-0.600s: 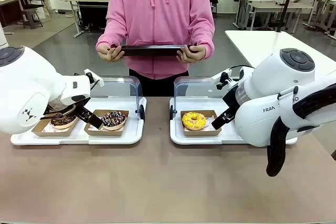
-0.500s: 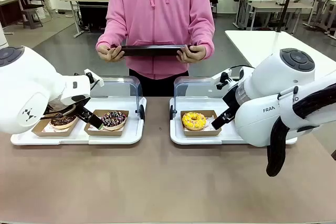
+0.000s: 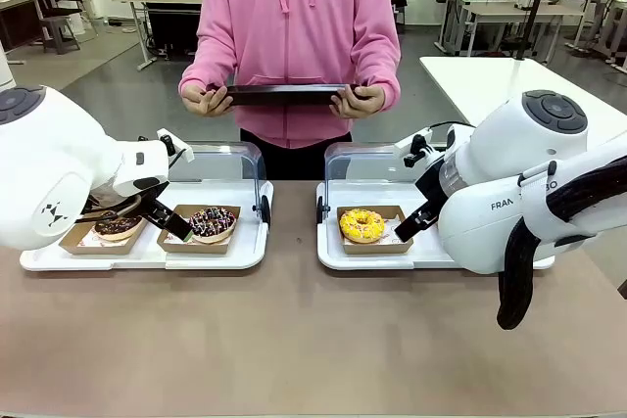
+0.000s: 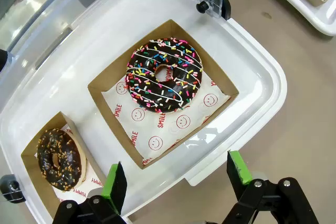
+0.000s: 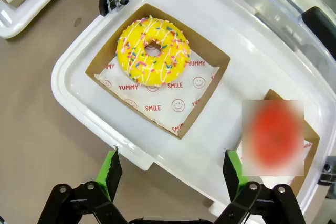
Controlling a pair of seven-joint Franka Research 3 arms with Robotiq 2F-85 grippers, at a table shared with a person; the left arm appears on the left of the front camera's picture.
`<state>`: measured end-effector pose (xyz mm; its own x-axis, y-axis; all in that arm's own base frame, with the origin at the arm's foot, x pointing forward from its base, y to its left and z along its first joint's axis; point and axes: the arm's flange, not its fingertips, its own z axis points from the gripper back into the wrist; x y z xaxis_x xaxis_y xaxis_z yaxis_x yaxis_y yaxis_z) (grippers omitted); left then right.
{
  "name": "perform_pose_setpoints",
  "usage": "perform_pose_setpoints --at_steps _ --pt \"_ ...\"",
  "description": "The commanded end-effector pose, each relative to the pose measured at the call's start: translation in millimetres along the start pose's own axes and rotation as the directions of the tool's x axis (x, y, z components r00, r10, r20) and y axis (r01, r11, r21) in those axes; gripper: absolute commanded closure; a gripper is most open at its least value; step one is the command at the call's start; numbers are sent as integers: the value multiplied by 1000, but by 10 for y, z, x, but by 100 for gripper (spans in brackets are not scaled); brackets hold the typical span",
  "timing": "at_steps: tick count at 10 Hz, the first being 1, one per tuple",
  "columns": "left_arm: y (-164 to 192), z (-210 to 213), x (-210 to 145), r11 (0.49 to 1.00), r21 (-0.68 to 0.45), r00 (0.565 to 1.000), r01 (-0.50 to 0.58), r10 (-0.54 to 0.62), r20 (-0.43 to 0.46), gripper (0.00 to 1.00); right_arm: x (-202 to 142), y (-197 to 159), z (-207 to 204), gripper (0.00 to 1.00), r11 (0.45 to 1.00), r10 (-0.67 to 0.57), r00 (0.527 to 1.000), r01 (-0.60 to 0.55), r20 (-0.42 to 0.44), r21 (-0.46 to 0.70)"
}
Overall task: Provide the desired donut to the person.
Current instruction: Pick up and lift the Paper togo box containing the Donut pointed at by the person.
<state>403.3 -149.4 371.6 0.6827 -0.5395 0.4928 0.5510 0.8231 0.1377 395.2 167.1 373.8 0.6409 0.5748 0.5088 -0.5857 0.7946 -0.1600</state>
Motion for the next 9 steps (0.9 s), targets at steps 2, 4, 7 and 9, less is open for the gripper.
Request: perform_pose_setpoints --at_steps 2,4,7,9 --pt "0 0 0 1000 0 1000 0 0 0 0 0 -1 0 0 1000 0 1000 0 0 0" --pt "0 0 0 1000 0 1000 0 0 0 0 0 -1 0 0 1000 0 1000 0 0 0" --pt "0 0 0 1000 0 1000 0 0 0 0 0 -1 0 0 1000 0 1000 0 0 0" --pt "0 0 0 1000 0 1000 0 0 0 0 0 -1 0 0 1000 0 1000 0 0 0"
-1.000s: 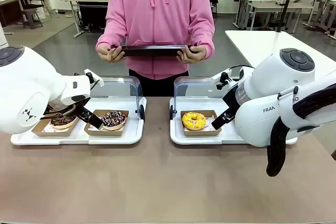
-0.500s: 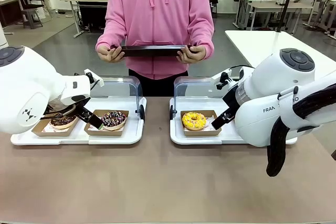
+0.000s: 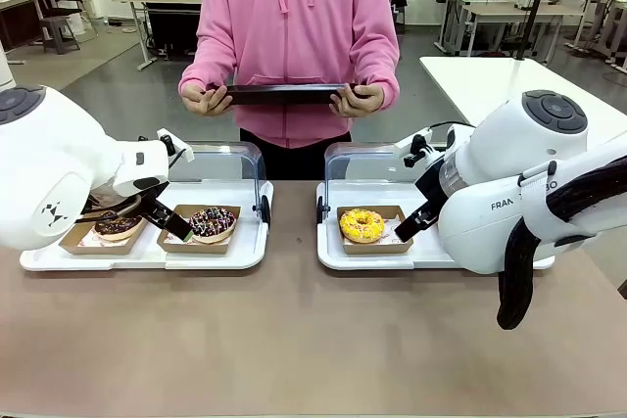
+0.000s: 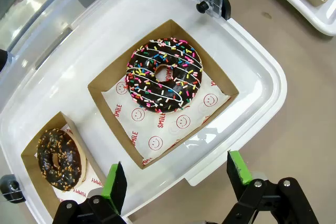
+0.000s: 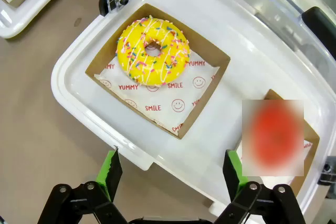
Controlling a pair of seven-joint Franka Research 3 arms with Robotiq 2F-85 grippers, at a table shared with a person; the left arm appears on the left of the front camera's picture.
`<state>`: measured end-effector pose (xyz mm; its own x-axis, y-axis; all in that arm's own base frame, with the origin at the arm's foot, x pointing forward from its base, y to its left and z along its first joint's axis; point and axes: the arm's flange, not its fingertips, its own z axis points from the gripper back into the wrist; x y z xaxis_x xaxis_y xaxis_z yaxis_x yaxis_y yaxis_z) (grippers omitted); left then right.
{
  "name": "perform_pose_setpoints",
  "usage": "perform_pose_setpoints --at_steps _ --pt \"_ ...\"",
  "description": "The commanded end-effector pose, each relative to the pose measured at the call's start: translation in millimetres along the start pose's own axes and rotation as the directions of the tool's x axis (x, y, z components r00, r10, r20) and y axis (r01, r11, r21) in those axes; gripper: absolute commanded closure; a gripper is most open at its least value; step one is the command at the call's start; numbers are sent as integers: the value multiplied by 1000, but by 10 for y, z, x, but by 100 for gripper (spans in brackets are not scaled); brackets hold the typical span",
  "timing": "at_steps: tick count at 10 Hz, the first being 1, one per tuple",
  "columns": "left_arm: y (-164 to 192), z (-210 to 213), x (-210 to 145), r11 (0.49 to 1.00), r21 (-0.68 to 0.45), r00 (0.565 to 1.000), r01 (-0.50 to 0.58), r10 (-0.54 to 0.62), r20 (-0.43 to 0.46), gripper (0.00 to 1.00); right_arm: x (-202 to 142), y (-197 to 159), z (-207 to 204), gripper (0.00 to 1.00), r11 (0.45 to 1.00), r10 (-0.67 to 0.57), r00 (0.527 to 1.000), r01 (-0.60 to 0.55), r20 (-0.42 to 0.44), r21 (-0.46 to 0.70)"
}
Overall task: Provide the desired donut to the person.
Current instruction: Pick up and lift the Paper togo box containing the Donut pointed at by the person.
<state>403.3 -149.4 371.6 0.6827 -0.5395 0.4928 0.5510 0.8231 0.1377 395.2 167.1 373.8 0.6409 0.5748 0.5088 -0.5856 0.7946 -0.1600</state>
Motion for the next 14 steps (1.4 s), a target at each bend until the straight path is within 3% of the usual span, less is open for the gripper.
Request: perform_pose_setpoints --at_steps 1,3,5,8,12,14 --pt "0 0 0 1000 0 1000 0 0 0 0 0 0 0 0 1000 0 1000 0 0 0" --pt "-24 547 -147 996 -48 997 72 -72 11 0 -175 -375 555 0 992 83 996 -86 35 94" --pt "40 1048 -445 985 -135 994 107 -104 33 0 -541 -767 1212 0 965 154 980 -177 128 194" --pt "294 1530 -1052 972 -179 968 150 -108 226 0 -1102 -1246 1717 0 958 146 952 -203 268 203" --pt "564 1770 -1504 980 -87 929 181 -141 342 0 -1576 -1487 1876 0 965 102 925 -181 365 191" --pt "673 1770 -1647 985 -85 936 149 -112 334 0 -1694 -1608 1825 0 959 87 912 -186 401 213"
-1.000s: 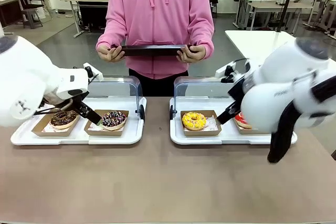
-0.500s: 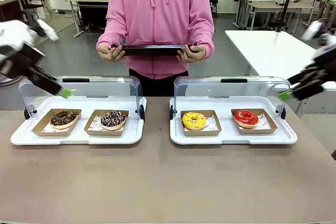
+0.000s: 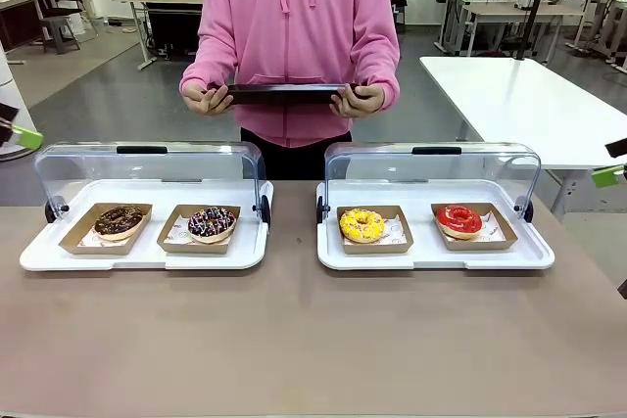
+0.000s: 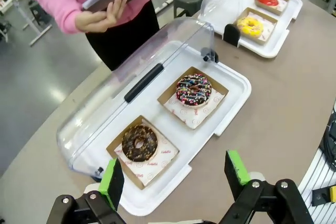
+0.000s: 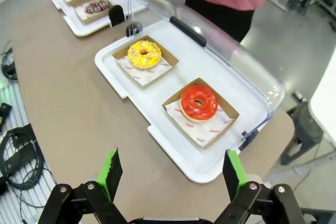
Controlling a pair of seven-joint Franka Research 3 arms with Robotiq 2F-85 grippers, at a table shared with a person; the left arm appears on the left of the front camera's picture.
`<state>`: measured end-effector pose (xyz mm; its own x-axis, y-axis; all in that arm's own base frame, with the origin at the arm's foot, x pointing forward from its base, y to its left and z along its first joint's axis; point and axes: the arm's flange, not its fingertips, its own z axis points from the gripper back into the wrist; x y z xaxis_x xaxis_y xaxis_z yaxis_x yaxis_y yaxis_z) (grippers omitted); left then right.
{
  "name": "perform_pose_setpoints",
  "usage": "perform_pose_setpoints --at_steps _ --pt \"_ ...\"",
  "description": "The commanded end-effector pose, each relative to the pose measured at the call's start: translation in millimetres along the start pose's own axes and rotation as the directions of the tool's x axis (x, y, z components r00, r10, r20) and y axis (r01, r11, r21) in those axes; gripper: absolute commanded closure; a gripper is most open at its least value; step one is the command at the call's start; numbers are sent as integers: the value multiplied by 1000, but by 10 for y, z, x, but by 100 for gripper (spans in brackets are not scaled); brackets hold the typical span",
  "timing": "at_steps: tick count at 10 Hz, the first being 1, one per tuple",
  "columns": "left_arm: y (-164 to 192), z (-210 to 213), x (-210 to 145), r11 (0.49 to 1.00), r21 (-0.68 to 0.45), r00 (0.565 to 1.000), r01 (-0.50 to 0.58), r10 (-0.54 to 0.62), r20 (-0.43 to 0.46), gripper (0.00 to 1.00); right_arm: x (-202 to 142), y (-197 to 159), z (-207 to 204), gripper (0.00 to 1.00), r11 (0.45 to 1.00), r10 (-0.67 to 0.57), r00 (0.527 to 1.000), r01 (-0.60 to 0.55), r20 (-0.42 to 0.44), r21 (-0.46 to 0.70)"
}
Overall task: Provide the desired donut to the person.
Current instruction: Pick up and lift the Paper togo box containing the Donut pointed at by the person.
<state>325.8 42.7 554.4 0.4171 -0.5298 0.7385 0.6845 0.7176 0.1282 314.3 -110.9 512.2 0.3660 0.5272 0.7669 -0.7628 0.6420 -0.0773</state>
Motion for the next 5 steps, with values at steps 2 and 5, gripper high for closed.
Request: perform_pose_setpoints --at_steps 2,5 --pt "-755 -221 -1120 1000 4 999 -26 26 -19 0 -378 307 -239 0 999 18 998 -20 60 34" --pt "-684 -194 -1222 999 -3 999 -43 43 -14 0 -345 339 -250 0 998 54 994 -57 96 27"
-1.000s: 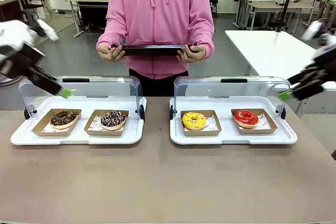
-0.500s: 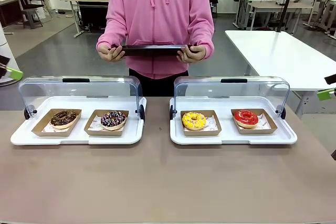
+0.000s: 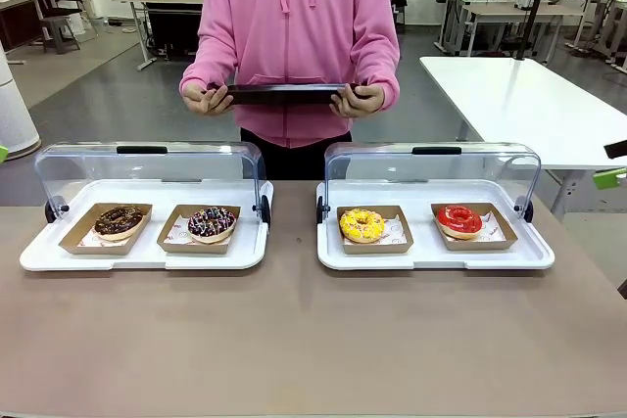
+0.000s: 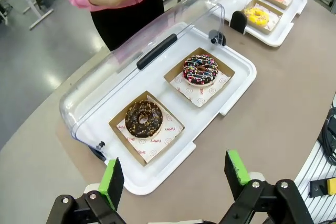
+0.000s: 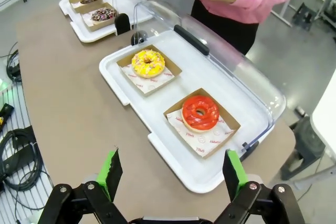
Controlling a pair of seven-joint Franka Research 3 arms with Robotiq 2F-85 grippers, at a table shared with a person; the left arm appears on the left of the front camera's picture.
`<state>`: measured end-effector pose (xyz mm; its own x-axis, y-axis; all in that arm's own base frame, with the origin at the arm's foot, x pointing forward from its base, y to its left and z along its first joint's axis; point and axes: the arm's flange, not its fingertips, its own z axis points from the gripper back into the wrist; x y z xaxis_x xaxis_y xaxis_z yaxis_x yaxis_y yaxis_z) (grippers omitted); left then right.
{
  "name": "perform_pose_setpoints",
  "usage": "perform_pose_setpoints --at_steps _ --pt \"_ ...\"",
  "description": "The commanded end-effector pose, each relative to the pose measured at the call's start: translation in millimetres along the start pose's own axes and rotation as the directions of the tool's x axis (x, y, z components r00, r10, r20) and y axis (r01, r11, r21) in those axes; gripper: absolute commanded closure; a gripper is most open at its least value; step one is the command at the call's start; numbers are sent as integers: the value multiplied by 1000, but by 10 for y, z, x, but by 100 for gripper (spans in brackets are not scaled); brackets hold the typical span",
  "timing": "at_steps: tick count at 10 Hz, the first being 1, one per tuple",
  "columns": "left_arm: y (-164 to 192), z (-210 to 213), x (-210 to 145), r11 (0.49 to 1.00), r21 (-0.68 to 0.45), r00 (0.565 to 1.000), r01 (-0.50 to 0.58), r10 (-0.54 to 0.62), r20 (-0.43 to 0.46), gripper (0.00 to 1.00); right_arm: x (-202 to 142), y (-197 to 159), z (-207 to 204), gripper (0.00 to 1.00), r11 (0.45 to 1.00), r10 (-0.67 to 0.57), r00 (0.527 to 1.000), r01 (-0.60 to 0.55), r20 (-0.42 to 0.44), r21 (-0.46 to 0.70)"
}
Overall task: Provide the desired donut to the person.
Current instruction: Pick up and lift the Paper togo box containing the Donut pointed at by the person.
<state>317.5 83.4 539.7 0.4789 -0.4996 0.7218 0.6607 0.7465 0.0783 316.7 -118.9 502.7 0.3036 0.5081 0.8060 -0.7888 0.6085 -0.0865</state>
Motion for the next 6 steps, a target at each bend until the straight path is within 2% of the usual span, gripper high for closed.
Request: perform_pose_setpoints --at_steps 1,4,6 --pt "-840 -369 -883 1000 6 1000 15 -15 25 0 -228 403 -216 0 1000 20 999 -20 38 -10" --pt "-846 -372 -876 1000 12 999 21 -21 28 0 -218 395 -211 0 1000 14 999 -13 50 -23" --pt "-874 -371 -836 999 17 998 28 -29 60 0 -202 396 -214 0 999 31 998 -29 61 -21"
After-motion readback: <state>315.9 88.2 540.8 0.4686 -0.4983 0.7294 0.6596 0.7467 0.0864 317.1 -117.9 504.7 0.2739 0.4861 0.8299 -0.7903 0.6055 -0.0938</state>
